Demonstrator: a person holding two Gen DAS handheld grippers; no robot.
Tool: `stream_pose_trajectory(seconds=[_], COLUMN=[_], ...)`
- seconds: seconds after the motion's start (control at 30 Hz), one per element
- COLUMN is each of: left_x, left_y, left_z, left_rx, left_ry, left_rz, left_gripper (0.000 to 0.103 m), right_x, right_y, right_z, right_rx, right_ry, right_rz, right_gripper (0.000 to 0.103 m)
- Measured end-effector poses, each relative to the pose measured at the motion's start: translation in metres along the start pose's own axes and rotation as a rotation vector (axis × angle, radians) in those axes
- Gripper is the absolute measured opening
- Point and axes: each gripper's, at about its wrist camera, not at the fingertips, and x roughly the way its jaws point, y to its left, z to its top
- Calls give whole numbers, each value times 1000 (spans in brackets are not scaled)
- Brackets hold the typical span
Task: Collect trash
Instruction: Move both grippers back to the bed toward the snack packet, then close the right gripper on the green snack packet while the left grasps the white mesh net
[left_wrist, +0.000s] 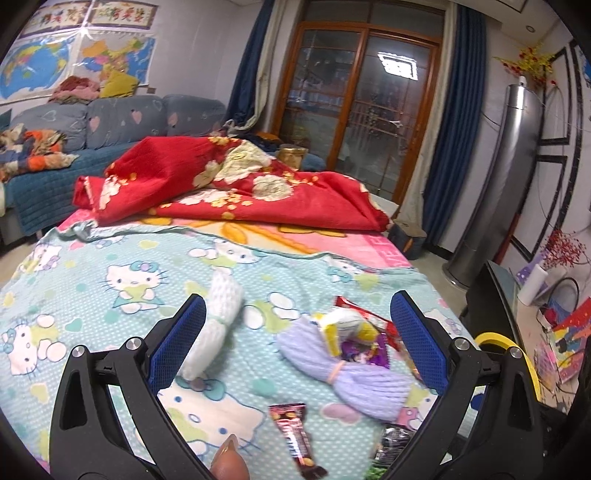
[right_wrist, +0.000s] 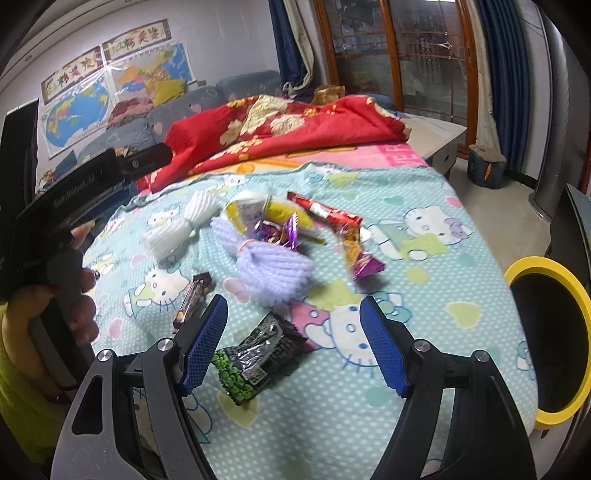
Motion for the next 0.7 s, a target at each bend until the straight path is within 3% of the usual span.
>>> stream_pose_trajectory(seconds=[0.37,0.5,0.57,0.63,0.7], left_x=[33,50,57,64,70], left_y=[49,63,65,68,70], left_z=[-8,-17,-22,-29,-34], left_rx=[-60,-76,-76,-86,-96], left_ry=[91,152,180,212,241], left_rz=[103,106,103,98,86], left_gripper=[92,92,92,91,79], right_x=[38,53,53,52,51], right_y=[11,10,10,10,9], right_z=[-12,-21,-24,-25,-26], right_rx=[-20,-3,-5,-8,-3], right_ry=[126,183,171,168,163], right_rz=[17,46,45,55,61], right_gripper=[71,53,50,40,36])
